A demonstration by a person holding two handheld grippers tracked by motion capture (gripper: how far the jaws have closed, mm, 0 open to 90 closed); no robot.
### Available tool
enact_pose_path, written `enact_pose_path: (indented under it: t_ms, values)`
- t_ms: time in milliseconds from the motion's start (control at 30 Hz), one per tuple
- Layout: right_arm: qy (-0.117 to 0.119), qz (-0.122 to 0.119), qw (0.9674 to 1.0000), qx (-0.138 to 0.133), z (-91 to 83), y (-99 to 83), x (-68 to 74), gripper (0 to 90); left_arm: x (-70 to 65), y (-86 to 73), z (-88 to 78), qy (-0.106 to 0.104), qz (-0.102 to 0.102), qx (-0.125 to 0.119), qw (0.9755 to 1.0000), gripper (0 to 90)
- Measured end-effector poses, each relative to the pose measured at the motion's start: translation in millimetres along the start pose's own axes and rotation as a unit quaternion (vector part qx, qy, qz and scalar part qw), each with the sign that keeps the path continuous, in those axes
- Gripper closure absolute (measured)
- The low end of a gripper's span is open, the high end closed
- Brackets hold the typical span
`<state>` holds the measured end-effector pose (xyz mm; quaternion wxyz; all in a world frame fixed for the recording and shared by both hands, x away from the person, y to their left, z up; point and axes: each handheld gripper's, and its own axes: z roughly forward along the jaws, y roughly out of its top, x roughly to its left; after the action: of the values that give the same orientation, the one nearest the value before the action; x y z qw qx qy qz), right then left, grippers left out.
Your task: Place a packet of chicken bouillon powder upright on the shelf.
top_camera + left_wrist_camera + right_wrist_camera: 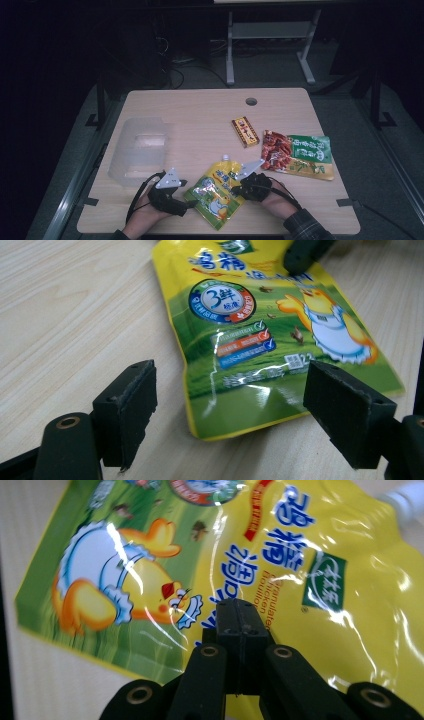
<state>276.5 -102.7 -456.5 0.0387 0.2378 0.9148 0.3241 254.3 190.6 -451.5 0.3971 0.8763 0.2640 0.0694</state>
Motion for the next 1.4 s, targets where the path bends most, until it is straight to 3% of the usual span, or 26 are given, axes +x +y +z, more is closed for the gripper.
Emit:
enact_pose_path:
  t_ms: [167,333,400,567,633,767,933,1067,1233,1400]
  values:
    - [0.009,-0.008,0.9999,0.001,-2.7,-5.3,12.9,90.0,-0.5,-0.2,0.9,-0.001,-0.004,-0.004,1.0000,20.7]
    - [0.018,0.002,0.9998,-0.005,-3.3,-6.1,9.8,90.0,0.3,3.6,0.2,0.005,0.001,-0.010,0.9999,19.3]
    - [0.023,0.014,0.9994,-0.023,-7.7,-6.0,8.2,84.6,0.8,6.3,-0.5,0.003,0.000,-0.011,0.9999,18.5]
    - [0.005,0.023,0.9987,-0.044,-22.1,-9.1,1.4,70.2,2.0,20.1,-0.6,0.005,0.002,-0.023,0.9997,18.3]
    - [-0.003,0.035,0.9981,-0.051,-27.2,-13.3,-0.2,60.4,2.3,26.1,2.0,0.001,0.004,-0.023,0.9997,17.5]
    - [-0.026,0.053,0.9969,-0.052,-37.0,-23.5,-0.8,47.9,3.8,34.1,13.5,-0.004,0.004,-0.006,1.0000,14.5]
    - [-0.051,0.064,0.9951,-0.055,-48.8,-37.1,-0.5,36.4,7.6,45.0,25.9,-0.002,0.007,-0.007,0.9999,14.1]
    - [-0.067,0.078,0.9924,-0.067,-58.5,-50.5,-0.3,32.7,9.5,52.9,37.7,-0.001,0.015,0.006,0.9999,13.0]
    - [-0.079,0.096,0.9894,-0.074,-69.0,-66.2,-2.7,31.8,9.3,60.4,61.2,-0.014,0.017,0.024,0.9995,12.7]
    - [-0.080,0.104,0.9884,-0.076,-69.8,-69.7,-7.1,31.6,7.9,67.0,78.2,-0.014,0.025,0.042,0.9987,12.7]
